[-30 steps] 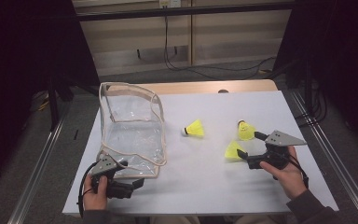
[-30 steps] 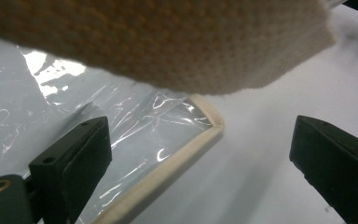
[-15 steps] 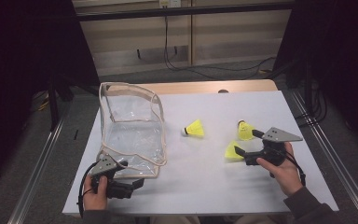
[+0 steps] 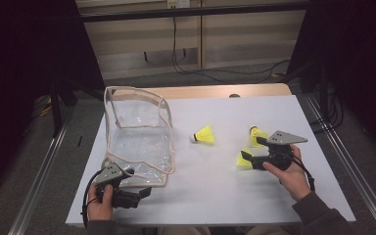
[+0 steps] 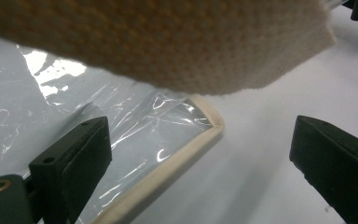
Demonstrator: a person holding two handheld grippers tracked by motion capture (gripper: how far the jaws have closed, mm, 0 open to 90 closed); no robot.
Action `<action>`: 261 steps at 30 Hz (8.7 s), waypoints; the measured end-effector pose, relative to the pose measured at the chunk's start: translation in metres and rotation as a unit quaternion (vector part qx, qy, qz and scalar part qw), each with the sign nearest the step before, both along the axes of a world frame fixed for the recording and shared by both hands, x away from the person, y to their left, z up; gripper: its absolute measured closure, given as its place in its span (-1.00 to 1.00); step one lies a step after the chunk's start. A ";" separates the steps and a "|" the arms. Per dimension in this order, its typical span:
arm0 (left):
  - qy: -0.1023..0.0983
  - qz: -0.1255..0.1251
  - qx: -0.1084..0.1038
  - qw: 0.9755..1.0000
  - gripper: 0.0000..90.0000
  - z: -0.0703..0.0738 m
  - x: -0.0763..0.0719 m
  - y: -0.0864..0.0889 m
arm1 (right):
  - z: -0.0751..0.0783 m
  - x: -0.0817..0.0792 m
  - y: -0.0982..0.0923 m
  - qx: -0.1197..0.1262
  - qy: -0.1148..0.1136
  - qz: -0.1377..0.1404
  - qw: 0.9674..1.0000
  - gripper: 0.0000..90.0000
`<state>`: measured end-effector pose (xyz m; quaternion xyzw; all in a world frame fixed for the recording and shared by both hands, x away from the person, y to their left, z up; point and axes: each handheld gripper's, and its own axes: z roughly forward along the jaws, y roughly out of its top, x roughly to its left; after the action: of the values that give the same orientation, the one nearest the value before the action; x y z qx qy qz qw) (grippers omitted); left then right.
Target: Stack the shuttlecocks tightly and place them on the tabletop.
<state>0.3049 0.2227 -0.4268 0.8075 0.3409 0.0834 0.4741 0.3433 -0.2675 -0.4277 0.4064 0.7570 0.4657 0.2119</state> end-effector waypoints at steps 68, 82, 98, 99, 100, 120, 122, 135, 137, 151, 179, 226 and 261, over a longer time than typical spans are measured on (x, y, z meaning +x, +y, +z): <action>-0.001 0.001 -0.003 1.000 -0.88 -0.001 -0.001 0.000 | -0.002 0.001 0.039 -0.019 0.069 0.076 0.995 0.16; 0.000 0.001 -0.002 1.000 -0.88 0.000 -0.001 0.000 | -0.002 0.001 0.041 -0.021 0.072 0.085 0.994 0.75; 0.000 0.002 -0.003 1.000 -0.88 0.000 -0.001 0.000 | 0.004 -0.003 0.043 0.010 0.059 0.104 0.993 0.54; -0.001 0.002 -0.003 1.000 -0.88 0.000 -0.001 0.000 | 0.005 -0.003 0.041 0.005 0.056 0.099 0.994 0.51; -0.001 0.002 -0.002 1.000 -0.88 -0.001 -0.001 0.000 | 0.006 -0.003 0.039 0.004 0.054 0.095 0.994 0.46; -0.001 0.001 -0.004 1.000 -0.88 -0.001 0.000 0.001 | 0.011 -0.003 0.020 -0.014 0.052 0.069 0.996 0.47; -0.001 0.002 -0.003 1.000 -0.88 -0.001 0.000 0.001 | 0.011 -0.003 0.018 -0.014 0.052 0.068 0.996 0.59; 0.000 0.002 -0.003 1.000 -0.88 0.000 0.000 0.000 | 0.015 -0.008 0.041 0.021 0.032 0.120 0.992 0.91; -0.001 0.003 -0.002 1.000 -0.88 0.000 0.000 0.000 | 0.014 -0.009 0.045 0.034 0.031 0.125 0.991 0.89; -0.001 0.002 -0.004 1.000 -0.88 -0.001 0.000 0.000 | 0.017 -0.011 0.007 -0.005 0.024 0.072 0.997 0.65; -0.001 0.003 -0.004 1.000 -0.89 -0.001 0.000 0.000 | 0.015 -0.013 -0.017 -0.055 0.012 0.018 0.998 0.60; 0.000 0.003 -0.004 1.000 -0.89 -0.001 0.000 0.000 | -0.011 -0.011 -0.054 -0.030 0.064 0.007 0.997 0.98; 0.000 0.003 -0.004 1.000 -0.90 -0.001 0.000 -0.001 | 0.015 -0.017 -0.060 -0.016 0.035 -0.003 0.999 0.89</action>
<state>0.3054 0.2220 -0.4278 0.8043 0.3436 0.0836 0.4775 0.3261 -0.3277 -0.4131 0.4217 0.7697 0.4387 0.1932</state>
